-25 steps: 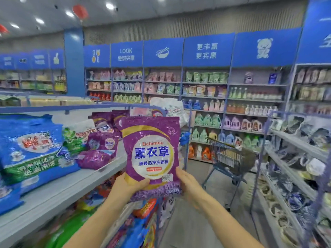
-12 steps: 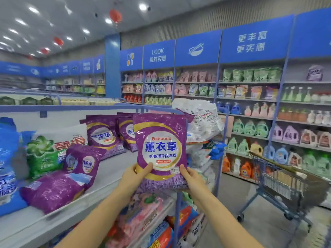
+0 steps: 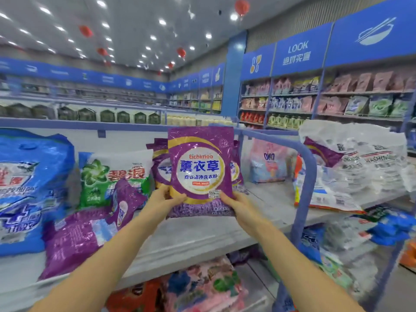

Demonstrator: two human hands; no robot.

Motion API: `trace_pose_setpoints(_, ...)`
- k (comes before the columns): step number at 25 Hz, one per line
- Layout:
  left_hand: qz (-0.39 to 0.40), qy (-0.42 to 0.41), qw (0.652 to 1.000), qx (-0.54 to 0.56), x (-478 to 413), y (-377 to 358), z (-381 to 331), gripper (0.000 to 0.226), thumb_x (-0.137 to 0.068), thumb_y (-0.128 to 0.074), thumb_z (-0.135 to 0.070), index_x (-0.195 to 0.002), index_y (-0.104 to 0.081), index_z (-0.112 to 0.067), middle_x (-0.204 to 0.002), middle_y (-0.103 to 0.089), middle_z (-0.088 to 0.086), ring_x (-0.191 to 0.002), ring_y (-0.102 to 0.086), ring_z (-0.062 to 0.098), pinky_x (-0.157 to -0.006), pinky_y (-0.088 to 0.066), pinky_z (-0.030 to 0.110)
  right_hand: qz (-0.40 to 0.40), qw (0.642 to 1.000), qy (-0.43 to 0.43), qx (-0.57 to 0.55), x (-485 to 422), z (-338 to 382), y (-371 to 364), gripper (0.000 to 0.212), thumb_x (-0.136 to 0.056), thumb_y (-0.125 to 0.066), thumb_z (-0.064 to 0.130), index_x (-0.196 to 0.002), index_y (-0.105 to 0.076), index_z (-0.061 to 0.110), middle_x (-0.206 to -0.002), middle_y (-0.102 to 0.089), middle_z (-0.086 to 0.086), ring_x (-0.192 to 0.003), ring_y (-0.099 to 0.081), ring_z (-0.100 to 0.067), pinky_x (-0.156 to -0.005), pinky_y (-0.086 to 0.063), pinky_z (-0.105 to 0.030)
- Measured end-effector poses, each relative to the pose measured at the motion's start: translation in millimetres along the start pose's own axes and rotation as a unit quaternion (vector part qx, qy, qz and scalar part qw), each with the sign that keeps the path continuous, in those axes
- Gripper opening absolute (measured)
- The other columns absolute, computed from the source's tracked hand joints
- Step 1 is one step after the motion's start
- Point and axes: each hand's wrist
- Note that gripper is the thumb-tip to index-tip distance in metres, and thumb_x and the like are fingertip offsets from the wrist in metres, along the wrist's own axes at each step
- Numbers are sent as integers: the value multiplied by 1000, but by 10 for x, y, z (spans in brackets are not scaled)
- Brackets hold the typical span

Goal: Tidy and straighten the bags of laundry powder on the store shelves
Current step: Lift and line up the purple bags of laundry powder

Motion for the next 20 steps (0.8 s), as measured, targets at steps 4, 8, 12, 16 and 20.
trace_pose_setpoints(4, -53, 22, 998, -32, -285, 64, 117, 22, -84, -65, -2, -103, -55, -5, -100, -63, 9, -94, -58, 22, -83, -45, 30, 42, 999, -20, 15, -418, -146, -114, 19, -91, -57, 19, -105, -64, 7, -104, -70, -7, -97, -65, -21, -87, -52, -29)
trace_pose_setpoints(8, -94, 64, 987, -112, -449, 39, 297, 23, -81, -69, -8, -102, -59, -6, -94, -63, 6, -88, -57, 18, -79, -43, 28, 44, 994, -26, 99, -730, -372, -126, 15, -90, -60, 20, -97, -65, 7, -109, -68, -17, -95, -63, -24, -84, -48, -27)
trace_pose_setpoints(12, -111, 87, 986, -88, -651, 96, 329, 29, -78, -71, -2, -104, -60, 5, -92, -63, 8, -89, -59, 22, -87, -47, 30, 48, 987, -11, 150, -1001, -412, -154, 26, -87, -64, 25, -102, -63, 4, -103, -69, -18, -90, -62, -25, -90, -49, -37)
trace_pose_setpoints(16, -124, 105, 983, -90, -740, 82, 330, 32, -74, -67, 7, -105, -59, 2, -98, -66, 8, -96, -61, 23, -88, -50, 35, 78, 987, 6, 137, -1136, -357, -135, 32, -88, -63, 18, -118, -54, 13, -110, -66, -7, -99, -62, -19, -92, -50, -33)
trace_pose_setpoints(20, -172, 102, 972, -120, -722, 91, 382, 39, -75, -47, 23, -105, -50, -3, -92, -58, 5, -95, -54, 23, -74, -46, 30, 101, 982, -9, 160, -1222, -437, -67, 41, -86, -64, 12, -125, -49, 13, -117, -63, -5, -105, -59, -18, -96, -47, -35)
Point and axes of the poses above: each hand's wrist, its own x-axis away from the middle knuckle, its own y-axis out of the back of the hand, z = x × y
